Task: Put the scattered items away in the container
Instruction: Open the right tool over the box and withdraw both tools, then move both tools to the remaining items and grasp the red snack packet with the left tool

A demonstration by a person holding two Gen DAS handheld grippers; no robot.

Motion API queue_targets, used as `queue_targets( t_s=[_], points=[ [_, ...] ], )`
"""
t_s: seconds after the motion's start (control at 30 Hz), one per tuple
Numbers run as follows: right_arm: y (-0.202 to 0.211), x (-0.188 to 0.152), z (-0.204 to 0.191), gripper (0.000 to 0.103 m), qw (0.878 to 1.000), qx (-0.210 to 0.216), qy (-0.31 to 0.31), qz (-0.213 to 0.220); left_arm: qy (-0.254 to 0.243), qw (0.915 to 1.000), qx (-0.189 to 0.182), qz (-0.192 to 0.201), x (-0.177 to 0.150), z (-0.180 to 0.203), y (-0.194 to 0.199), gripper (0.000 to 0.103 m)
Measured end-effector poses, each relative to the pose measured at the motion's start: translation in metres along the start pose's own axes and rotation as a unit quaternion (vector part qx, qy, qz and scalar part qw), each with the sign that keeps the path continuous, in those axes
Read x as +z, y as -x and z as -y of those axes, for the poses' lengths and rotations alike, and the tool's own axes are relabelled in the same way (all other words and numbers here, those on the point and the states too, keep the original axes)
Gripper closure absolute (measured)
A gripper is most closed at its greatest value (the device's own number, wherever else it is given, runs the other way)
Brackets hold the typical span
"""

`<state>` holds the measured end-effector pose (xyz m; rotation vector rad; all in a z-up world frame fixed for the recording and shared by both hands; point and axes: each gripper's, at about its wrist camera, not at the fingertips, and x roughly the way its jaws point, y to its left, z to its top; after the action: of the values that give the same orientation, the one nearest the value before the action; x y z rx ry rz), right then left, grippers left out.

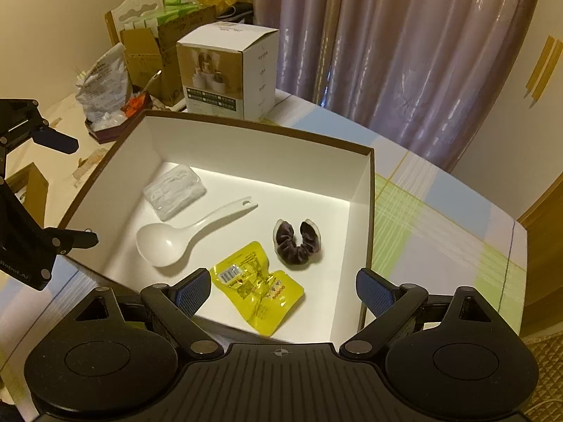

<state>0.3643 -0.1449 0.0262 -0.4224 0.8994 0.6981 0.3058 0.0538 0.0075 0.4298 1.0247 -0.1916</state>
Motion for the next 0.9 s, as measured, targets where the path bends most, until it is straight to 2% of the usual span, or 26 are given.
queue_targets(
  t_s=[0.4, 0.9],
  points=[
    [0.037, -0.020, -0.012, 0.008, 1.000, 0.013, 0.001, 0.022, 0.008, 0.9998, 0.006, 0.019, -0.020, 0.013, 0.040, 0.004],
    [0.073, -0.069, -0.012, 0.008, 0.998, 0.042, -0.025, 0.038, 0.025, 0.9994, -0.004, 0.023, -0.052, 0.036, 0.065, 0.003]
  ],
)
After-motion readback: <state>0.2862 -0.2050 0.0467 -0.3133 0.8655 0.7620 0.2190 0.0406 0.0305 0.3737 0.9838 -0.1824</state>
